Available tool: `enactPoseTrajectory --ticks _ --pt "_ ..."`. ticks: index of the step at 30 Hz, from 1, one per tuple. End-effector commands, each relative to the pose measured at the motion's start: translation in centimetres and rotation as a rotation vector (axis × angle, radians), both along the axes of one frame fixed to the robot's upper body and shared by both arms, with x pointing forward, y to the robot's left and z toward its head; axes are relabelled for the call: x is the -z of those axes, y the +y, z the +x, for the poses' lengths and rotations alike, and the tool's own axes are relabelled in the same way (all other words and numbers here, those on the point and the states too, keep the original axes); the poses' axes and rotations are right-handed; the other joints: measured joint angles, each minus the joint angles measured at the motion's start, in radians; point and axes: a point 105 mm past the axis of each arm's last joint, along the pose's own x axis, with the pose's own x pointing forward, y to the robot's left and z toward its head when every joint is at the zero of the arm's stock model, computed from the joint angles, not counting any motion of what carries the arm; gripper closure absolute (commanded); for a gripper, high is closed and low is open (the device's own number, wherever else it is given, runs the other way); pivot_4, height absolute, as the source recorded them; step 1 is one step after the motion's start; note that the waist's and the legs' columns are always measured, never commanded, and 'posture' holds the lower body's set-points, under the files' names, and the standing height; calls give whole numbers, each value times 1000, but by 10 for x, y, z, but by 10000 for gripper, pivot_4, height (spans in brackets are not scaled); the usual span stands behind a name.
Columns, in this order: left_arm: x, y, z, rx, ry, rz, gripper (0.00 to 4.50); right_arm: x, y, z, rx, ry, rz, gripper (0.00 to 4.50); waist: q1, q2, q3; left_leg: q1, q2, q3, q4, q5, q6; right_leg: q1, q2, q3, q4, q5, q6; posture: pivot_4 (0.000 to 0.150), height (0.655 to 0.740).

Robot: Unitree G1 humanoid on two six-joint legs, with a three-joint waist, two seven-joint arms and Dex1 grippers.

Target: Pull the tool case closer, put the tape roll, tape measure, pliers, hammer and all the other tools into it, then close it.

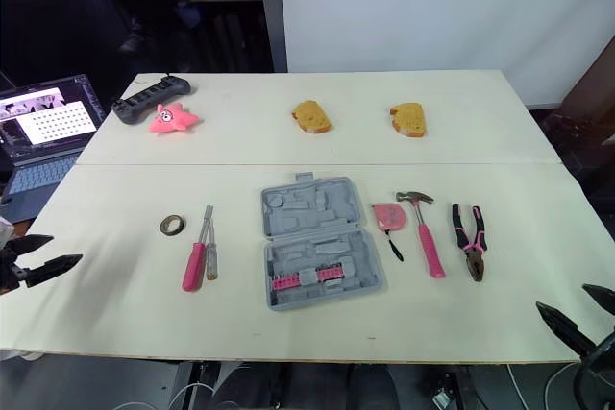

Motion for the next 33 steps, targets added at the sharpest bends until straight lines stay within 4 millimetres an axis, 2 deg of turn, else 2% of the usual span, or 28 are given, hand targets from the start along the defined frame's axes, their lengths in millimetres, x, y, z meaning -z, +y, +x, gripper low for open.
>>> enactPoseTrajectory --ticks 1,12,17,19,22,24,25,27,29,32,33 --pt "-14 2 4 13 -38 47 406 -5 0 2 -4 -25 -13 0 0 0 0 0 0 0 0 0 0 0 0 0 0 0 0 1500 7400" --pt "-20 0 10 11 -78 47 406 -4 2 4 -6 -30 -3 0 -1 0 0 0 0 0 0 0 0 0 0 0 0 0 0 1500 7400" --pt "-20 -15 17 50 -100 29 406 -9 9 10 -9 -56 25 0 0 0 0 0 0 0 0 0 0 0 0 0 0 0 0 1500 7400" --pt "-19 -32 25 83 -134 12 406 -25 26 24 -32 -131 62 0 0 0 0 0 0 0 0 0 0 0 0 0 0 0 0 1500 7400" --pt "-19 -85 42 150 -197 -111 406 -38 90 50 -230 -149 86 0 -2 3 -1 0 0 0 1 0 0 0 0 2 0 1 0 1500 7400" --pt "-17 -123 47 200 -211 -195 0 -35 122 63 -327 -113 53 5910 -1 2 -1 0 0 0 2 1 -1 0 0 2 0 2 0 1500 7400" --pt "-16 -137 47 223 -209 -219 0 -33 131 68 -352 -100 36 8655 -1 0 -1 -1 0 0 2 1 -1 -1 0 2 0 2 0 1500 7400" --pt "-2 -176 45 301 -174 -259 5388 -28 146 89 -375 -71 -8 18084 -2 -2 -1 -2 0 0 2 1 -1 -1 1 2 0 2 0 1500 7400" --pt "9 -206 43 351 -146 -289 13419 -27 155 112 -373 -75 -31 28198 0 -2 -1 -2 -1 1 2 1 -2 -1 0 3 -1 3 1 1500 7400" --pt "21 -227 43 374 -116 -290 29336 -22 162 138 -353 -58 -53 44328 0 -2 -1 -2 -1 2 2 2 -3 -1 0 3 -1 4 1 1500 7400" --pt "32 -234 45 381 -92 -261 34334 -13 165 149 -363 -24 -100 45000 0 -2 -1 -2 0 2 2 2 -3 -1 1 3 -1 4 1 1500 7400"
